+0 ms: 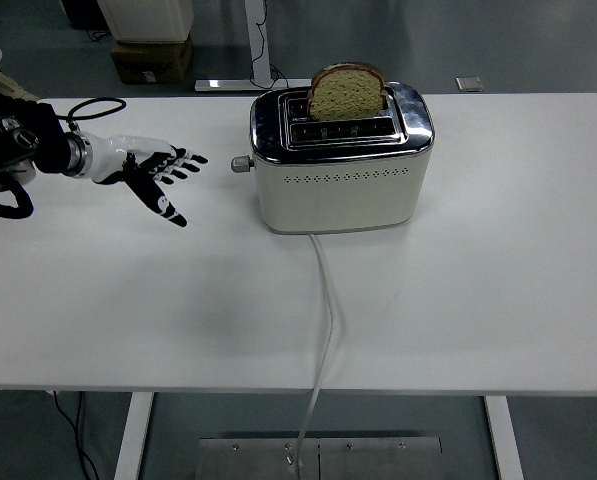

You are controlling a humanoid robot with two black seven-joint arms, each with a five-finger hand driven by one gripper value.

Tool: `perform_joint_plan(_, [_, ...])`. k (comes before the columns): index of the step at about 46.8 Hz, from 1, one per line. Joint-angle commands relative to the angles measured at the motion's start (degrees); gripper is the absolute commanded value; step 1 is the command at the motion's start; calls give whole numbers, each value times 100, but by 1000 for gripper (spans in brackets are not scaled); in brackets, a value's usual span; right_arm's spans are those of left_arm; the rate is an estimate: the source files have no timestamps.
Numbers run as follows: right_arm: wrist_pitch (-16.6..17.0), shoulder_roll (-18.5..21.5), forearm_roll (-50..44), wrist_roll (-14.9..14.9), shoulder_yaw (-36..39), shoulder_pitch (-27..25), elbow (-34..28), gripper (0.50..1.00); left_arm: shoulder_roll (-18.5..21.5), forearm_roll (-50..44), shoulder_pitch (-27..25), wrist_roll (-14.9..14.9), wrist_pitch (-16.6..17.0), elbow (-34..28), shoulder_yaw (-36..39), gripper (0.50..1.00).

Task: Press down toaster

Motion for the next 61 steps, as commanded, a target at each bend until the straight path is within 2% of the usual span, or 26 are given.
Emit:
perform_joint_plan(1, [1,0,0,-1,0,0,0,1000,158,-122,-242,-8,-3,4,-138,1000])
perform_joint_plan(7, [1,0,0,-1,0,0,0,1000,221,-491,-427,-60,6,179,-664,1000])
perform_joint_plan(15, [1,0,0,-1,-9,0,0,1000,115,-1212,-374,-78,23,811,-1719,1000])
perform_joint_plan(22, [1,0,0,-1,-9,0,0,1000,-43,-1766,-357,-465,261,1173,-2107,1000])
perform_joint_plan(23, [1,0,0,-1,-9,0,0,1000,-43,-2045,-279,-700,330,1277,-2185,1000])
perform_joint_plan(24, [1,0,0,-1,-9,0,0,1000,-43,-2047,-278,-702,331,1278,-2186,1000])
perform_joint_plan(25, [1,0,0,-1,0,0,0,1000,-52,-2404,-138,-928,366,1452,-2317,1000])
perform_joint_plan(27, [1,0,0,8,-9,0,0,1000,-52,-2635,-41,-983,384,1559,-2405,1000])
perform_joint_plan(39, [1,0,0,8,-9,0,0,1000,-34,-3814,864,-1001,524,1928,-2898,1000])
perform_joint_plan(49, [1,0,0,-1,-9,0,9,1000,-183,-3902,1682,-1036,524,2289,-3398,1000])
perform_joint_plan(61, [10,0,0,17,-9,0,9,1000,-491,-3893,2104,-1036,603,2517,-3882,1000])
